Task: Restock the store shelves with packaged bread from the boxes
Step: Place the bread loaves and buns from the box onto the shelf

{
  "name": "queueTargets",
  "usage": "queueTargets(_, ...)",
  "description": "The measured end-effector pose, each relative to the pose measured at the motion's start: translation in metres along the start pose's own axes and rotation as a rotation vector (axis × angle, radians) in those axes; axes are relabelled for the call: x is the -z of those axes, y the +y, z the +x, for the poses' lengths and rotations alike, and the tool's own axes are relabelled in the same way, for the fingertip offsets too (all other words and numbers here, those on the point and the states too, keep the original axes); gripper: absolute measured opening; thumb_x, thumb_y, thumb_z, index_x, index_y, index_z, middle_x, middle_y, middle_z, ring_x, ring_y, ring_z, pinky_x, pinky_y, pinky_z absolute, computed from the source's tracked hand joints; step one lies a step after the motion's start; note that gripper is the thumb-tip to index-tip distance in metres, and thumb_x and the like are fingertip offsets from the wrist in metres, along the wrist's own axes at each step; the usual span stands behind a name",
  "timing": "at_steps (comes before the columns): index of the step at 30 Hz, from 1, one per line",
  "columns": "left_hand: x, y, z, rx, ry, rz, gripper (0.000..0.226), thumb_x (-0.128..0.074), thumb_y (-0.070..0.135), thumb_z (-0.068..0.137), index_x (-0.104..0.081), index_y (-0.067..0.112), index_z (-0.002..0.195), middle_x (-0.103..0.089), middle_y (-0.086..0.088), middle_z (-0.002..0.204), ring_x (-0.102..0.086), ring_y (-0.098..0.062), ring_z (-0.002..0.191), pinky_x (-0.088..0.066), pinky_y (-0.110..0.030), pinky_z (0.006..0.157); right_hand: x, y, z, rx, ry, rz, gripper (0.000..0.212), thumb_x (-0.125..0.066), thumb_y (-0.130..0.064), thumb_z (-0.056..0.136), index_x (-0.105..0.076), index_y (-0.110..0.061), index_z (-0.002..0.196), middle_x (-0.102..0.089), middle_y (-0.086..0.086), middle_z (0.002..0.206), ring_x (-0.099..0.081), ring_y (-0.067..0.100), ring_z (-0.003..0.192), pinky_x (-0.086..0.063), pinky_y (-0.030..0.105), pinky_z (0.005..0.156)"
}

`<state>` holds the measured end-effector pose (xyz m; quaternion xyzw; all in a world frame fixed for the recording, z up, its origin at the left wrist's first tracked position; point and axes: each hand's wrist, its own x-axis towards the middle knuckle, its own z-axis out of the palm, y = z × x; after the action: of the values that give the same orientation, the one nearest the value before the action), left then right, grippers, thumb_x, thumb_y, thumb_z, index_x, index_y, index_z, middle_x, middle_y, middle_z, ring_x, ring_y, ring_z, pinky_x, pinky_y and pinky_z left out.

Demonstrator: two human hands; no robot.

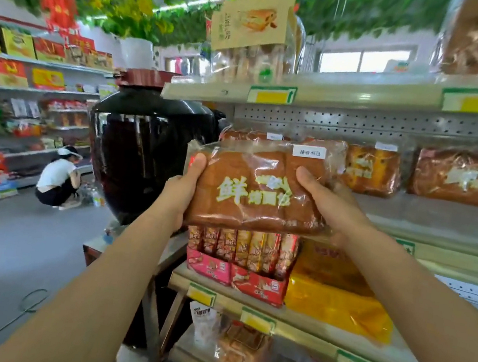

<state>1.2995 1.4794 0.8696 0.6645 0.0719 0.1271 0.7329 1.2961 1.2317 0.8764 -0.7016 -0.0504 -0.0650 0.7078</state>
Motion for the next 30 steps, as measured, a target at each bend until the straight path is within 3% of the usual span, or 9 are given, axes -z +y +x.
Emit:
queueTargets(2,0.01,0.008,0.023,0.016,-0.047,0.026,0.06,-0.06,0.069,0.082,-0.068,0.015,0.108,-0.077,-0.006,0.09,-0.075,-0.022,0.077,-0.059,-0.035,0.064,-0.012,-0.005,0.013,0.006,0.031,-0.003,0.052,-0.073,-0.053,0.078,-0.056,-0.025,0.118,-0.072,-0.005,0.095,-0.071,0.012,0.081,-0.054,0.024,0.064)
queueTargets(6,0.029,0.021,0.063,-0.026,-0.18,0.116,0.071,-0.078,0.063,0.059,-0.068,0.015,0.111,-0.077,-0.006,0.097,-0.075,-0.022,0.086,-0.059,-0.038,0.077,-0.038,-0.011,0.042,-0.003,0.063,-0.007,0.069,-0.076,-0.059,0.069,-0.057,-0.023,0.125,-0.073,-0.001,0.105,-0.07,0.018,0.092,-0.056,0.033,0.078)
queueTargets(10,0.04,0.028,0.102,-0.067,-0.24,0.156,0.065,-0.087,0.051,0.055,-0.071,0.013,0.105,-0.077,-0.008,0.097,-0.075,-0.024,0.09,-0.059,-0.041,0.086,-0.055,-0.014,0.073,-0.008,0.062,-0.094,0.103,-0.083,-0.076,0.035,-0.059,-0.027,0.122,-0.07,-0.002,0.115,-0.067,0.021,0.104,-0.051,0.043,0.098)
queueTargets(12,0.042,0.031,0.12,-0.071,-0.235,0.147,0.066,-0.09,0.051,0.054,-0.07,0.013,0.105,-0.077,-0.008,0.097,-0.074,-0.027,0.092,-0.058,-0.043,0.088,-0.061,-0.014,0.084,-0.008,0.04,-0.173,0.105,-0.083,-0.078,0.03,-0.058,-0.028,0.119,-0.068,-0.002,0.12,-0.065,0.022,0.109,-0.049,0.045,0.101)
queueTargets(15,0.043,0.03,0.145,-0.085,-0.246,0.128,0.095,-0.095,0.057,0.035,-0.066,0.012,0.113,-0.076,-0.008,0.1,-0.074,-0.026,0.093,-0.058,-0.045,0.089,-0.068,-0.01,0.098,-0.029,0.037,-0.236,0.096,-0.088,-0.069,0.032,-0.057,-0.027,0.112,-0.068,-0.001,0.115,-0.064,0.022,0.105,-0.05,0.044,0.096)
queueTargets(20,0.036,0.024,0.177,-0.183,-0.197,0.168,0.043,-0.088,0.033,0.07,-0.058,0.021,0.099,-0.071,-0.002,0.099,-0.071,-0.018,0.088,-0.059,-0.037,0.08,-0.077,0.001,0.128,0.004,0.056,-0.157,0.089,-0.09,-0.055,0.025,-0.064,-0.027,0.105,-0.074,0.001,0.103,-0.071,0.021,0.095,-0.054,0.045,0.093)
queueTargets(24,0.033,0.013,0.211,-0.223,-0.165,0.178,0.063,-0.088,0.03,0.07,-0.052,0.014,0.119,-0.067,-0.003,0.106,-0.068,-0.018,0.094,-0.058,-0.037,0.081,-0.083,0.009,0.162,0.075,0.049,-0.178,0.093,-0.09,-0.055,0.026,-0.063,-0.034,0.113,-0.071,-0.007,0.109,-0.067,0.016,0.103,-0.051,0.04,0.098)
queueTargets(27,0.029,0.004,0.239,-0.234,-0.14,0.199,0.062,-0.088,0.029,0.07,-0.051,0.016,0.118,-0.067,-0.001,0.107,-0.067,-0.021,0.1,-0.056,-0.042,0.09,-0.085,0.015,0.19,0.105,0.037,-0.176,0.106,-0.09,-0.046,0.035,-0.053,-0.025,0.132,-0.068,-0.004,0.117,-0.065,0.016,0.106,-0.051,0.035,0.094)
queueTargets(30,0.025,-0.003,0.264,-0.239,-0.124,0.23,0.063,-0.09,0.031,0.068,-0.052,0.018,0.117,-0.067,0.001,0.106,-0.067,-0.02,0.1,-0.055,-0.042,0.093,-0.089,0.023,0.215,0.1,0.061,-0.182,0.1,-0.09,-0.039,0.04,-0.052,-0.021,0.131,-0.066,-0.002,0.118,-0.063,0.017,0.106,-0.049,0.036,0.097)
